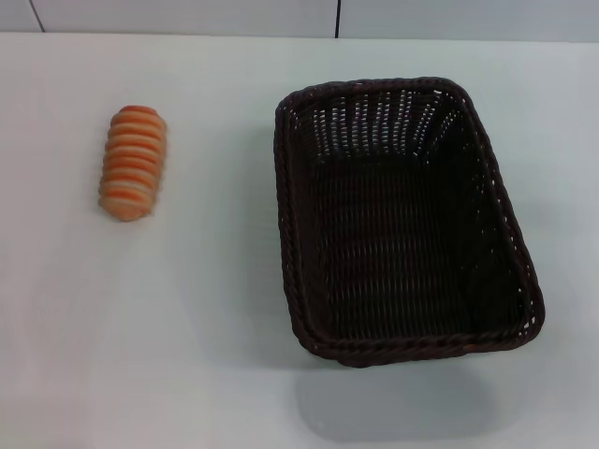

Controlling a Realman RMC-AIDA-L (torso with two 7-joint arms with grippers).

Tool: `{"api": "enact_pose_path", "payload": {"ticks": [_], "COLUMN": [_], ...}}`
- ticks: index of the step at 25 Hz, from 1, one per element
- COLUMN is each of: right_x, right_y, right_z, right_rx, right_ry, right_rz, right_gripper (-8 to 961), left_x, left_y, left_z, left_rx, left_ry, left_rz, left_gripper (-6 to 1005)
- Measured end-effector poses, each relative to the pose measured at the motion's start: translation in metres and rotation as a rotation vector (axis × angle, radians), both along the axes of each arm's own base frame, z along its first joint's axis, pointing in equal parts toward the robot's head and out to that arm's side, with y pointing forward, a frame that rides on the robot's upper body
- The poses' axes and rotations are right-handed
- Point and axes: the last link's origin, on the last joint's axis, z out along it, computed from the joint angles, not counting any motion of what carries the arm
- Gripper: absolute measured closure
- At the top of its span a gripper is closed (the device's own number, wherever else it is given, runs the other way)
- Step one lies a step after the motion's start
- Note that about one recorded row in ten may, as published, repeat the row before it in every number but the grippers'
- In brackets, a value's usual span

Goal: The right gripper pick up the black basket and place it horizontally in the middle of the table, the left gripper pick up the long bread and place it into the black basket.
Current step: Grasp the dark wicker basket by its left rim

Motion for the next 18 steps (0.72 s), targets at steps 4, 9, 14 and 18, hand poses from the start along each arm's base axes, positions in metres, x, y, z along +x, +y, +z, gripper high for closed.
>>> {"api": "enact_pose_path", "payload": {"ticks": [4, 9, 14, 18], "right_x": [-0.0006, -0.0021, -0.0046, -0.0065], "right_y": [0.0020, 0.0038, 0.0047, 0.0060], "right_z": [-0.0022, -0.0030, -0.0039, -0.0048], "right_rx": [-0.017, -0.023, -0.026, -0.030], "right_ry": [0.002, 0.002, 0.004, 0.004], "right_rz": [-0.002, 0.003, 0.011, 0.017], "right_gripper": [136, 136, 136, 136], "left_x": [0.0002, 0.0010, 0.0016, 0.0014], "left_y": [0.0007, 0.0021, 0.0021, 0.0017], "left_z": [-0.0005, -0.0031, -0.0031, -0.0040], "left_rx": [-0.001, -0.005, -0.008, -0.011], "left_ry": [0.000, -0.002, 0.008, 0.010], "left_rz": [-0.002, -0.006, -0.005, -0.003], "left_gripper": [185, 185, 184, 183]}}
